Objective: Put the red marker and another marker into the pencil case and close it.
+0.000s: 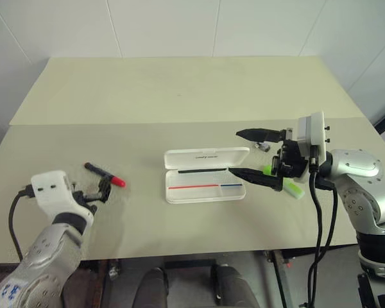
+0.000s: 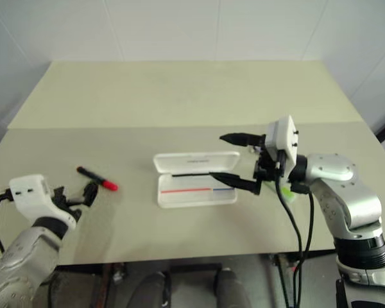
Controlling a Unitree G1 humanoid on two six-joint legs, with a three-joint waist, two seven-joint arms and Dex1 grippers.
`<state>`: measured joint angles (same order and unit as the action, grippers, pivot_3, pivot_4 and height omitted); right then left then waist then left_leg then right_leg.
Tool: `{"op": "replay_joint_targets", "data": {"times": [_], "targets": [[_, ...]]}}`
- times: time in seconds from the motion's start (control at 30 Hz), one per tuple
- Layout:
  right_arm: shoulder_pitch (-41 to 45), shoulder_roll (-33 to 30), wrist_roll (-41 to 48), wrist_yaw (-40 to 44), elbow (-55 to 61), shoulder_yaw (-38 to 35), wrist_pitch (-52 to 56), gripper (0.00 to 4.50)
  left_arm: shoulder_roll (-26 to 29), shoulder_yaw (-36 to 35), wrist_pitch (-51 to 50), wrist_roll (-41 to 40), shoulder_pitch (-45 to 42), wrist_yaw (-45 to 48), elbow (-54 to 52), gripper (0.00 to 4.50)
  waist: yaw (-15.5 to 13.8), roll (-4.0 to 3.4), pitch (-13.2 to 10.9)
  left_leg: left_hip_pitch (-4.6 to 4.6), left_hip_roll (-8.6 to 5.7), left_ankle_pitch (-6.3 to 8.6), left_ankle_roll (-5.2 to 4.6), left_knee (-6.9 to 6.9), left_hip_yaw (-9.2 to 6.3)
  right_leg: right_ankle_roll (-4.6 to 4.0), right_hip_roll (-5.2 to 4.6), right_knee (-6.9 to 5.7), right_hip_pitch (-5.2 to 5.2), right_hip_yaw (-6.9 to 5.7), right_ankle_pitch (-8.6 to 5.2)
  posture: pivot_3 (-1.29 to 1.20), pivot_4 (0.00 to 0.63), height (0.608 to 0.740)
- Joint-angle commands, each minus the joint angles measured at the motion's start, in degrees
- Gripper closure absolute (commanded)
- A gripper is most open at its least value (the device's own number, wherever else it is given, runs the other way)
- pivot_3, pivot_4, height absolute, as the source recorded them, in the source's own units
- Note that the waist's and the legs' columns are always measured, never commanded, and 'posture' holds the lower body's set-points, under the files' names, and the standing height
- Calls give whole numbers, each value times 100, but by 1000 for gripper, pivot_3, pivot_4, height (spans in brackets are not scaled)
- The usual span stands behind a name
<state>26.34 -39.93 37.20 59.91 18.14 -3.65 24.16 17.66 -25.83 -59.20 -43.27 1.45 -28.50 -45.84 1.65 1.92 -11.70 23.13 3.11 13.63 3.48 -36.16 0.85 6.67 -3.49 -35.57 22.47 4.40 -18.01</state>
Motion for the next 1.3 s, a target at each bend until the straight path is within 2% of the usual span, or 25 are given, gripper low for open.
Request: {"op": "replay_joint_targets", "data": {"times": [0.03,0.17,0.6,0.8,0.93,1.13,1.23,1.3], "targets": [[79,-3,85,22,183,-63,-2,0,-245,84,-453,193,-581,-436,182,20,-3,0,0,0,-1,1,1,1,2,3,0,0,1,2,1,0,150,740],[70,-35,95,44,187,-75,7,0,-632,29,-942,467,-1295,-803,501,20,-5,4,-1,4,-5,1,1,2,-4,89,2,4,2,1,48,0,150,740],[95,-59,80,-25,226,-142,79,0,-1677,-558,-1672,1244,-2347,-1121,796,20,-12,9,-3,10,-12,0,5,4,-7,89,1,16,2,2,48,0,150,740],[128,7,90,-102,236,-109,90,0,-1642,-666,-1389,1972,-2511,-1075,1209,20,-8,11,-4,10,-13,0,6,8,-9,93,2,17,4,3,49,0,150,740],[169,36,131,-155,260,-108,113,0,-1566,-767,-1298,2188,-2913,-890,1762,957,-12,14,-6,12,-14,0,7,5,-9,92,1,19,3,3,49,0,150,740],[161,99,189,-300,341,-133,130,0,-1546,-774,-1180,2465,-3240,-633,2220,957,-15,15,-6,16,-19,1,9,12,-10,105,-1,33,2,6,56,0,150,740],[140,121,197,-360,404,-146,130,0,-1524,-778,-1273,2536,-3258,-484,2218,1527,-16,15,-6,17,-18,1,11,21,-11,107,0,36,6,4,56,0,150,740],[139,134,218,-398,441,-166,137,0,-1554,-815,-1387,2577,-3224,-418,2139,2200,-9,15,-6,17,-18,2,12,22,-10,107,-1,39,6,3,56,0,150,740]]}}
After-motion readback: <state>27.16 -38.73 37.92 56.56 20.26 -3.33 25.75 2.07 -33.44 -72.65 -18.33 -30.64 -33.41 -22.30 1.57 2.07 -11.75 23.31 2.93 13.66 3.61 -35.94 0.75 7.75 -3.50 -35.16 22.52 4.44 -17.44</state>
